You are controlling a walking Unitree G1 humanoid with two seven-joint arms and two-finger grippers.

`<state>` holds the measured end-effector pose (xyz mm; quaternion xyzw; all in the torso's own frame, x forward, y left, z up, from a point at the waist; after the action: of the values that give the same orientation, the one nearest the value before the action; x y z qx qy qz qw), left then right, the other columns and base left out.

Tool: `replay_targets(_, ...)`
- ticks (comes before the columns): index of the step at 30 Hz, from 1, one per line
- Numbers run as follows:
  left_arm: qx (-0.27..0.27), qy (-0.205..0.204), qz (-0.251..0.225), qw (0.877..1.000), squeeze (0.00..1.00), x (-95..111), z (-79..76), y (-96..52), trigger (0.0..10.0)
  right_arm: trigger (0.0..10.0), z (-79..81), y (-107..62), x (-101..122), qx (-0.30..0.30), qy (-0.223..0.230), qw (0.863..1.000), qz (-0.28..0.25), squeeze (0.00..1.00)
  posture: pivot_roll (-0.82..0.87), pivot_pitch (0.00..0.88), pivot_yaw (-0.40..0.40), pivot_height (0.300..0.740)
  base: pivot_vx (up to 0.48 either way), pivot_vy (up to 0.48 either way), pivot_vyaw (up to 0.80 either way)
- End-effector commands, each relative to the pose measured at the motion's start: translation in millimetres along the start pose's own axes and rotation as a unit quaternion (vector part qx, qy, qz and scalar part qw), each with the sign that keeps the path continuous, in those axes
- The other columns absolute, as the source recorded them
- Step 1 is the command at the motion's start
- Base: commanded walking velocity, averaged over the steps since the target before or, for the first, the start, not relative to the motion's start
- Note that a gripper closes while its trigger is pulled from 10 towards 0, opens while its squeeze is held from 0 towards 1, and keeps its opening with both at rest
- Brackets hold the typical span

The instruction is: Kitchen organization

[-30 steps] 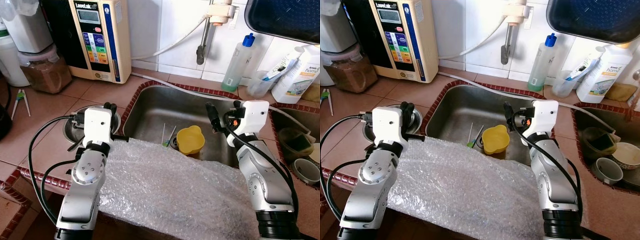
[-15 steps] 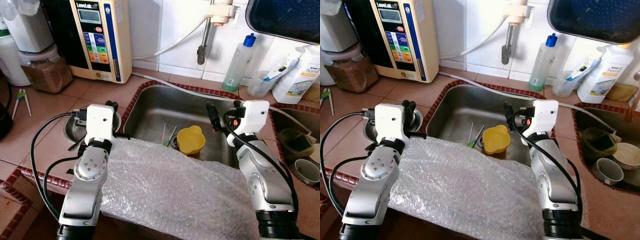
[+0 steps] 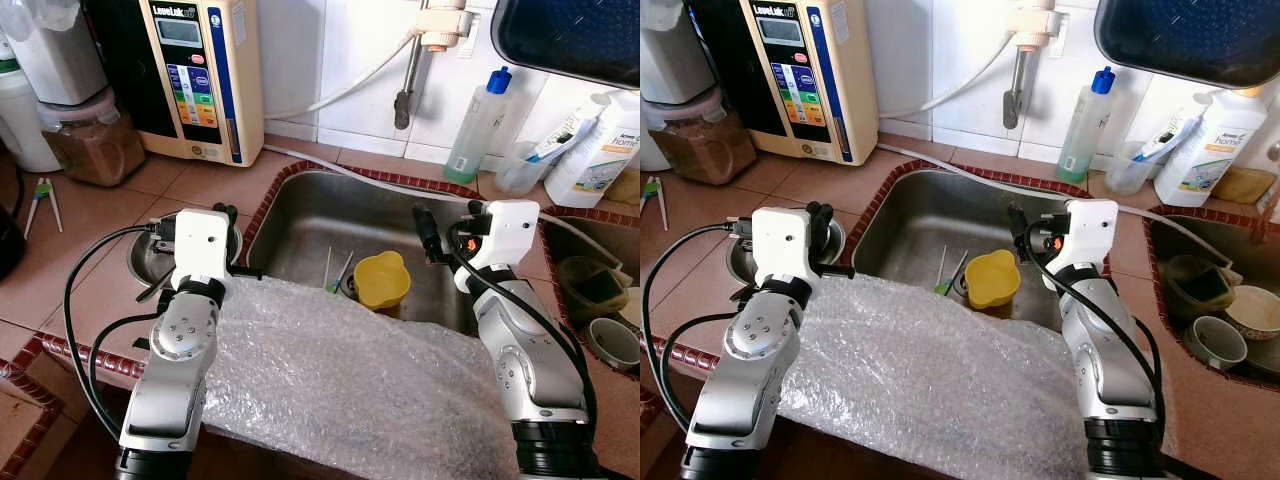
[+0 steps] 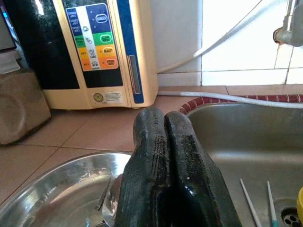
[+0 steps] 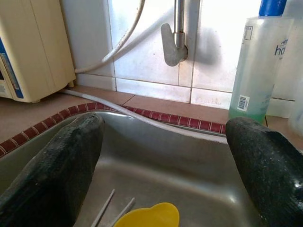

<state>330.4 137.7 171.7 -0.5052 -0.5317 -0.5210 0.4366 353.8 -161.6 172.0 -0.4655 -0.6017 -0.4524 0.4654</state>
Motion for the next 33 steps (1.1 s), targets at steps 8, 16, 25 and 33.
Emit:
replay_targets(8, -0.003, 0.006, -0.004, 1.000, 0.00, 4.0, -3.6, 1.3, 10.0, 10.0, -4.0, 2.1, 3.5, -0.010, 0.006, 1.000, -0.003, 0.00, -0.04, 0.036, -0.005, 0.740, 0.000, 0.000, 0.00)
replay_targets(16, -0.003, 0.009, -0.002, 1.000, 0.00, 2.8, -3.5, 1.8, 10.0, 10.0, -4.7, 2.1, 3.0, -0.010, 0.006, 1.000, -0.002, 0.00, -0.04, 0.034, -0.004, 0.740, 0.000, 0.000, 0.00)
replay_targets(25, 0.002, 0.014, -0.002, 1.000, 0.00, 2.8, -3.4, 3.1, 10.0, 10.0, -4.7, 2.4, 2.7, -0.010, 0.008, 1.000, -0.002, 0.00, -0.04, 0.034, -0.004, 0.740, -0.123, 0.000, 0.00)
replay_targets(33, 0.005, 0.016, -0.001, 1.000, 0.00, 2.5, -3.4, 3.0, 10.0, 10.0, -4.8, 2.4, 2.0, -0.010, 0.009, 1.000, -0.001, 0.00, -0.04, 0.035, -0.003, 0.740, -0.298, 0.000, 0.00)
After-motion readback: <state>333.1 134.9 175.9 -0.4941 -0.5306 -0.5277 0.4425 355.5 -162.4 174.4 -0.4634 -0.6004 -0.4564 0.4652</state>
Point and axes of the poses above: a point about 5 cm out from each wrist's last joint towards the gripper, its own y axis pointing out of the wrist towards the gripper, its own x axis along the axis of the wrist's last joint, z = x × y, the point moved 4 cm from there along y, pointing out of the wrist towards the gripper, and after that the axes turned 13 degrees about -y, right-handed, at the moved point
